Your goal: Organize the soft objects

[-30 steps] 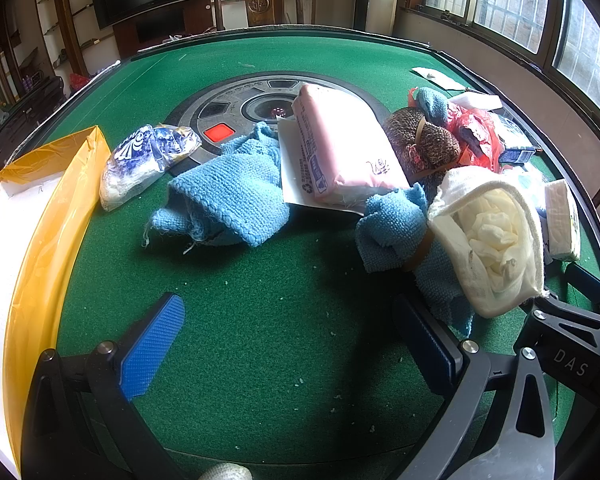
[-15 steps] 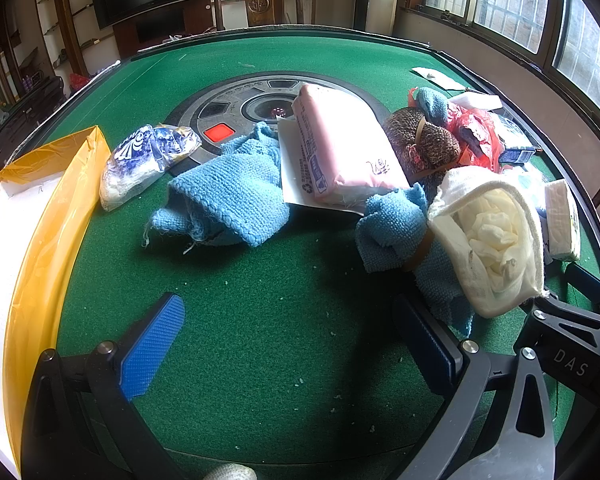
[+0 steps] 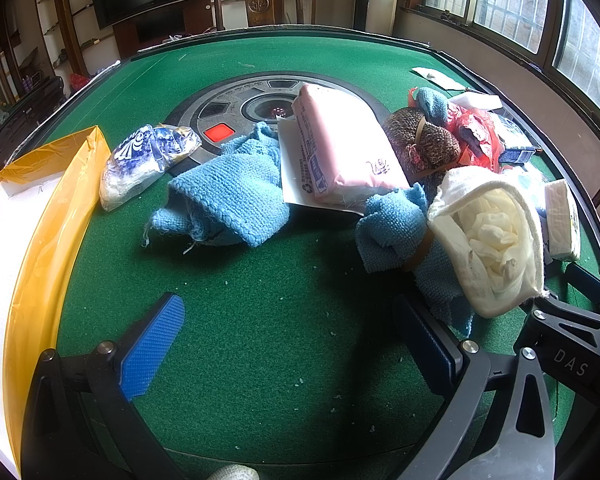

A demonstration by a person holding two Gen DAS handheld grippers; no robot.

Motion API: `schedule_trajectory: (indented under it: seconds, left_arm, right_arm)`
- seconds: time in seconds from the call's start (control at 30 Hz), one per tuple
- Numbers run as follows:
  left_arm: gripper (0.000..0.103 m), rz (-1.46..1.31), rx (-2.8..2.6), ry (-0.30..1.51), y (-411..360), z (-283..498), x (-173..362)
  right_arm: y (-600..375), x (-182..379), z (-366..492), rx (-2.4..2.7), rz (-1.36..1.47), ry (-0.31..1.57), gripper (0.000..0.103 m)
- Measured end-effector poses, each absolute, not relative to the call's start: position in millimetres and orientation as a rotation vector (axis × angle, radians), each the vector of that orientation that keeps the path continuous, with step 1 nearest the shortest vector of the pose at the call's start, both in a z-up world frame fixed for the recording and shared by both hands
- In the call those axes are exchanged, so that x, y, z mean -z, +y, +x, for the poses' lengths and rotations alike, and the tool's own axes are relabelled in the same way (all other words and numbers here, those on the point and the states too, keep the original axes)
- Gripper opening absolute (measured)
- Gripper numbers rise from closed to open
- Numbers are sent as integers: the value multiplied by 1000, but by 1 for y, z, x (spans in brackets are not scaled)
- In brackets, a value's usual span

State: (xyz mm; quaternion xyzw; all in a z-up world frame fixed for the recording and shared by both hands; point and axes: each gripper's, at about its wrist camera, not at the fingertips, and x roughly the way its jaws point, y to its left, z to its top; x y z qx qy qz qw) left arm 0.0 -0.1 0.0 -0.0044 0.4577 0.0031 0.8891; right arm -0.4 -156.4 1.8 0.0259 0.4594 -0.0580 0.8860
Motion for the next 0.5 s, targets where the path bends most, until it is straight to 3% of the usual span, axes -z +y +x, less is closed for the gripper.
schedule_trajectory:
  seconds: [0.5]
  left_arm:
    - [103, -15, -17, 951, 0, -1, -3]
  right_arm:
    - [-156, -2, 0, 120, 54, 955, 102]
